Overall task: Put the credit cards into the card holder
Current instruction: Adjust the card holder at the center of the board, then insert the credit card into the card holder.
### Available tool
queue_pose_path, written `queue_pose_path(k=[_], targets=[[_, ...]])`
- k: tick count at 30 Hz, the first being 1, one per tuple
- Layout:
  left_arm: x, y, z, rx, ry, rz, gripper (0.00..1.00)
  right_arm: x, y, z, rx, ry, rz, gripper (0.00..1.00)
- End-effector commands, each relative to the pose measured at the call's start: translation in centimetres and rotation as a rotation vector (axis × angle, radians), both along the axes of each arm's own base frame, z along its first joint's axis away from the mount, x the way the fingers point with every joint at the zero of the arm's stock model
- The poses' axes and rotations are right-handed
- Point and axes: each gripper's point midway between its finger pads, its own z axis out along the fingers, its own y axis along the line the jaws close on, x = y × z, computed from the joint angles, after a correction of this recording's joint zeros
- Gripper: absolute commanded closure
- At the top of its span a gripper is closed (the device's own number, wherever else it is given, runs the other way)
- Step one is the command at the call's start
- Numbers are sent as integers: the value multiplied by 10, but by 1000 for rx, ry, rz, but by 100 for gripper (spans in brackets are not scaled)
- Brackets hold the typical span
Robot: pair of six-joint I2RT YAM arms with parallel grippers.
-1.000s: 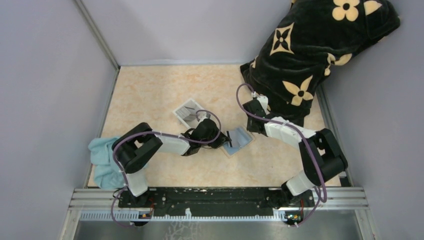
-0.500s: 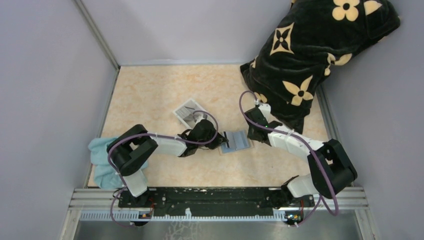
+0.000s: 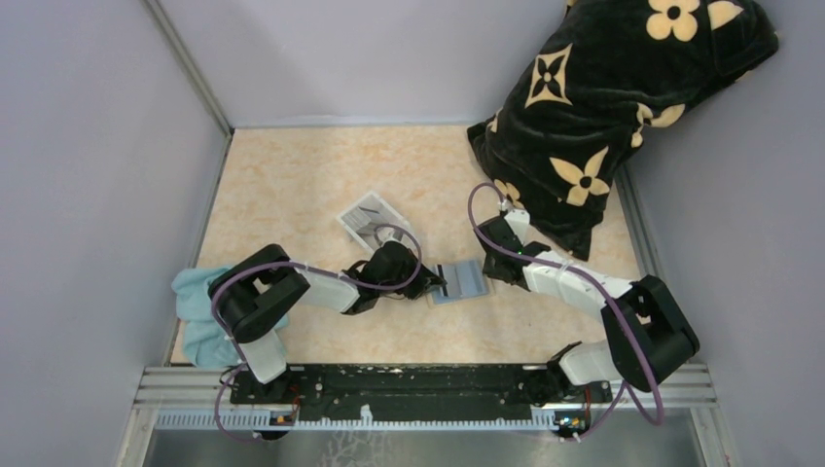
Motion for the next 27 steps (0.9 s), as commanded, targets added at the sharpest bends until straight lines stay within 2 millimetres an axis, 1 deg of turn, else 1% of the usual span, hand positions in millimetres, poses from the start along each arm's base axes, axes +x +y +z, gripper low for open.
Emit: queue_pose_path(k=[1,10,13,18,27], targets=[[-13,-3,5,-40,29,-39,100,2,3,8,19,-46,-14,100],[-20,-4,11,-113,55,-39,100,1,1,7,10,-45,-17,100],[-19,-1,16,-114,44,-28,100,1,0,7,6,-47,-17,100],[-16,-3,27,-148,19,-25,100,0,0,6,4,-43,-17,100],[-17,-3,28,-185,7,-22,100,-1,-1,6,3,-46,-16,100]])
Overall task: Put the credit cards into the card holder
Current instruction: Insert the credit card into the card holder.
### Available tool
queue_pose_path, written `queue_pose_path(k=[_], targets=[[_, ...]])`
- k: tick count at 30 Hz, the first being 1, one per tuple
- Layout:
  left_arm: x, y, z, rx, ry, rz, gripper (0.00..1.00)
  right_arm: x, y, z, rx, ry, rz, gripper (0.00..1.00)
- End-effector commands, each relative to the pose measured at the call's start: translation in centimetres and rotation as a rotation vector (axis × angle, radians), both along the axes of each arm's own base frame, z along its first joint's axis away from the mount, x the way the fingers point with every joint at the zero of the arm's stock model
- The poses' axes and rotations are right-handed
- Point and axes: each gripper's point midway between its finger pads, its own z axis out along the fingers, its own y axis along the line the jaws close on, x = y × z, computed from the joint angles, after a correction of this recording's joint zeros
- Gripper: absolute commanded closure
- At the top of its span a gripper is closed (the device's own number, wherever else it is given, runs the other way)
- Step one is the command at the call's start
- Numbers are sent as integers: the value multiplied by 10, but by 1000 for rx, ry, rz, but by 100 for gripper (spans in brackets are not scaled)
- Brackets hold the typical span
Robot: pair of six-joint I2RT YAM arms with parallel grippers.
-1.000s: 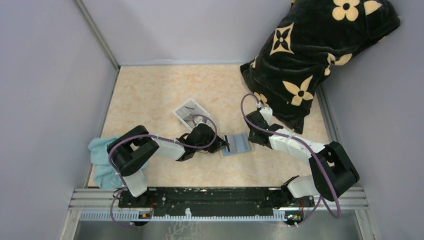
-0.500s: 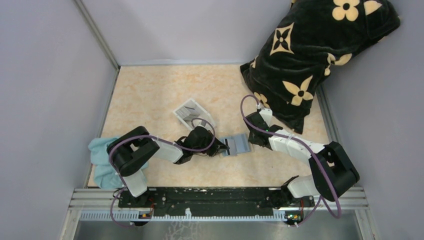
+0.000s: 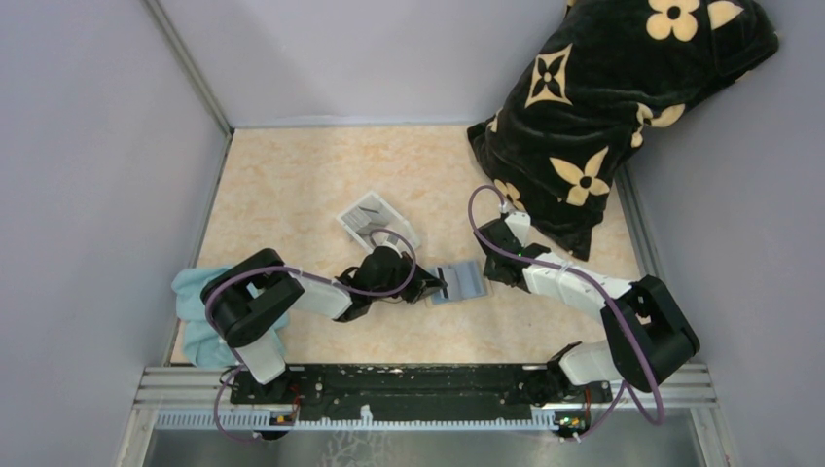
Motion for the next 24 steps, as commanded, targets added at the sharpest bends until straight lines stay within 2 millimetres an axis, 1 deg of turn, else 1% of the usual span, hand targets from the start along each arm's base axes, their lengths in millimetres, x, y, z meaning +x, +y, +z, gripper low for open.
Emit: queue_pose_path(k=[1,7,16,24], targets=[[-1,-2,9,-47,-28,-2,100,4,2,11,11,-51,-6,100],[1,0,6,-25,-60,-8,100,4,2,11,12,-50,-4,100],[-1,-4,-4,-30,-58,-30,100,3,2,8,11,-46,-4,100],[1,-4,-9,-11,-64,-30,100,3,4,6,13,-42,2,100]])
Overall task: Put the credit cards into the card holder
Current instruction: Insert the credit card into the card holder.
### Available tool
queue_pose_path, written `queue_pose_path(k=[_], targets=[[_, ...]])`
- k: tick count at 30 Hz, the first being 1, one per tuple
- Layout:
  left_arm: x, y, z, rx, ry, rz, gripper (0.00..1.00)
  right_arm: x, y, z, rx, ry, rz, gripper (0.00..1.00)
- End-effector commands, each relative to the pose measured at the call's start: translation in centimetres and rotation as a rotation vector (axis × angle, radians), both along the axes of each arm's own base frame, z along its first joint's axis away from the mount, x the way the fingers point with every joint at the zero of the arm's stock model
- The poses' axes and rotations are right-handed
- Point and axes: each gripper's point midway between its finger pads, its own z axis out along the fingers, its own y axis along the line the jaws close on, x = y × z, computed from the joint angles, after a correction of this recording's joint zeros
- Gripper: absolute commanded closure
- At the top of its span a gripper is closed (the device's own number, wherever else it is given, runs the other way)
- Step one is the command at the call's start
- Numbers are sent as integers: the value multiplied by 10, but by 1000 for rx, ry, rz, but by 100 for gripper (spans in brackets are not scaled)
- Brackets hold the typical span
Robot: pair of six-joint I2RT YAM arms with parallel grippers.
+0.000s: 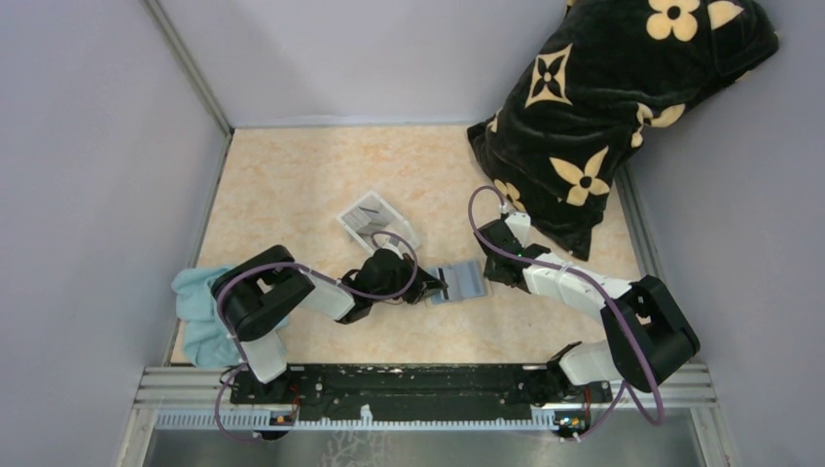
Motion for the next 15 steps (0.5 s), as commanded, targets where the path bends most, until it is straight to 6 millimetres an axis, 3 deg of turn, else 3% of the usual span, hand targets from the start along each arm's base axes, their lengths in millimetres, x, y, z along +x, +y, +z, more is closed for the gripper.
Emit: queue_pose_path(k=[1,15], targets=[[0,-3,-1,-3,-29,-17,100,4,4,7,14,-43,2,100],[3,-7,-4,-6,-47,-24,100,4,5,3,14,-36,3,100]])
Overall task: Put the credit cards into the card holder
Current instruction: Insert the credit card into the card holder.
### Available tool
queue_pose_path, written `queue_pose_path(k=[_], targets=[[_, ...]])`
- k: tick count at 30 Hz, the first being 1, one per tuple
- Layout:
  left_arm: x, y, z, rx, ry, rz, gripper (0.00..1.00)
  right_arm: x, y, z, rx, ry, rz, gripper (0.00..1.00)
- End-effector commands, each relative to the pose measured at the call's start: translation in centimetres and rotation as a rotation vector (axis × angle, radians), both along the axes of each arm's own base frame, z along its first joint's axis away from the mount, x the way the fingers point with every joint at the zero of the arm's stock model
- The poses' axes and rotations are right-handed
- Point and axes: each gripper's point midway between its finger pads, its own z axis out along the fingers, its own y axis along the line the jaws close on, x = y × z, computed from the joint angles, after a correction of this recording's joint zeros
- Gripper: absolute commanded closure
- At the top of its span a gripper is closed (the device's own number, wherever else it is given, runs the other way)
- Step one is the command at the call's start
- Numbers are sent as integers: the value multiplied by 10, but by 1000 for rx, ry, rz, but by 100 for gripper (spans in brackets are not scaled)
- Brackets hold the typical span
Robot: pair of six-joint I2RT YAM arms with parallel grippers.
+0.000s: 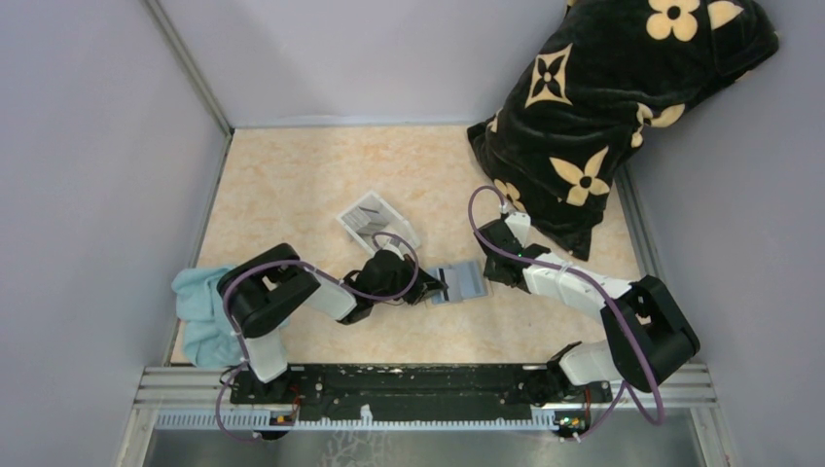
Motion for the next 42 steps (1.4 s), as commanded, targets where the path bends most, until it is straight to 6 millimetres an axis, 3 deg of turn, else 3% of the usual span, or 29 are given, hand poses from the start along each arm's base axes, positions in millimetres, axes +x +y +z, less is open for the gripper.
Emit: queue_pose_path(k=[1,25,38,42], targets=[[3,-7,3,-16,-33,-16,100,3,4,2,11,-31,4,100],[17,-13,-4,-46,-98,16,100,0,6,-4,6,-18,14,100],[14,-28,-16,-14,-84,-24,100,-2,15,-7,6,-10,35,100],[11,-33,-23,54,-74,-58,85,-2,17,-7,5,-9,40,100]])
